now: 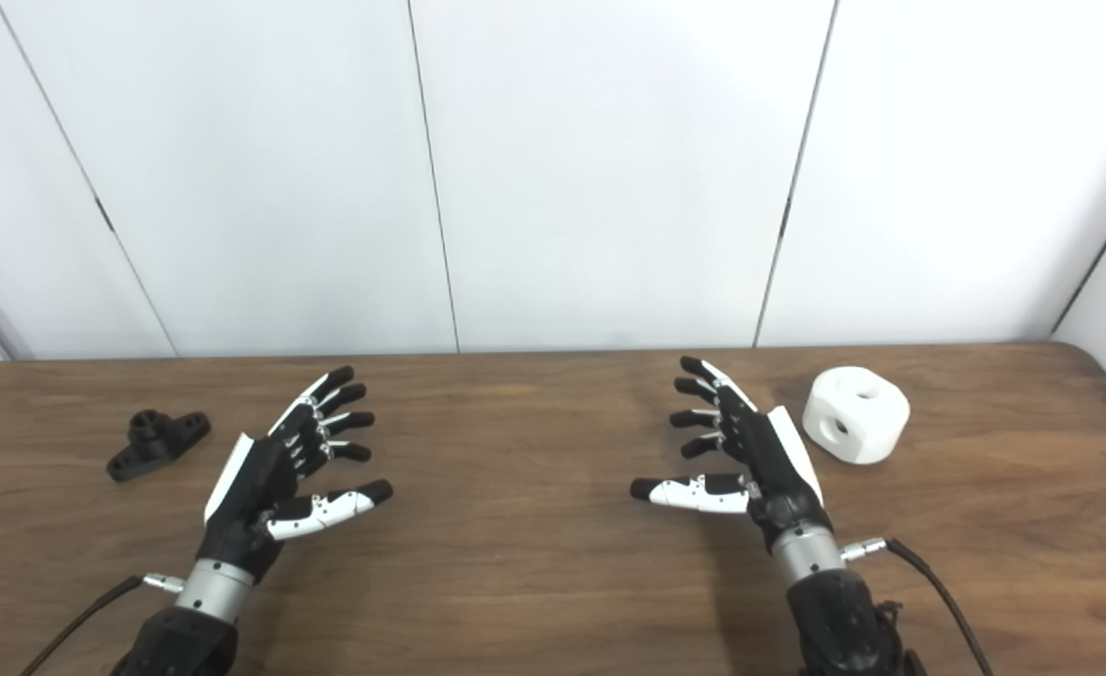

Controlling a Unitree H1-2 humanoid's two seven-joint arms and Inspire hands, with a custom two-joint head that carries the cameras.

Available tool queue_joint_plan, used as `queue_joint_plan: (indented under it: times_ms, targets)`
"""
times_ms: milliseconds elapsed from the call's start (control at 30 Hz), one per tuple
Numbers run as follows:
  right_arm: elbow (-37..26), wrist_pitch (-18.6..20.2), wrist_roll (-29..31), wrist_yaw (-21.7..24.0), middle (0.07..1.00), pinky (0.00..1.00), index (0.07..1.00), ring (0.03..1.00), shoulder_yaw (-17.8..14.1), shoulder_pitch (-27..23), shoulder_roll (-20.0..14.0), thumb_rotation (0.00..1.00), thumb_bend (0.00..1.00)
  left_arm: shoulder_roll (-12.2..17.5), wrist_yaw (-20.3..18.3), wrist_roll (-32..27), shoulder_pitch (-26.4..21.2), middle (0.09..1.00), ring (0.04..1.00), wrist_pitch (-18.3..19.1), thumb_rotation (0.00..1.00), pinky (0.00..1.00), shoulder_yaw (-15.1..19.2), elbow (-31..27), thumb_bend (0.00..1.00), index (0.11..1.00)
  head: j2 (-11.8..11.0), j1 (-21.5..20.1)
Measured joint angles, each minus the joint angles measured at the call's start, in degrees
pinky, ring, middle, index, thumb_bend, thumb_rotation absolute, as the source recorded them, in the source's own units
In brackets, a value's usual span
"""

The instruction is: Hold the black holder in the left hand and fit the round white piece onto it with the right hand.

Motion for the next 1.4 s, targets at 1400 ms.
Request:
queue_joint_plan:
  times_ms: [1400]
  targets:
    - [-2.6, 4.0, 2.4, 2.9, 0.864, 0.54, 0.897, 0.705, -2.6, 0.4, -3.1, 0.04, 0.71, -3.2, 2.3, 4.2, -1.4, 0.816, 0.742, 0.6, 0.03, 0.58, -2.8, 1.8, 0.71, 0.818, -3.0, 23.9]
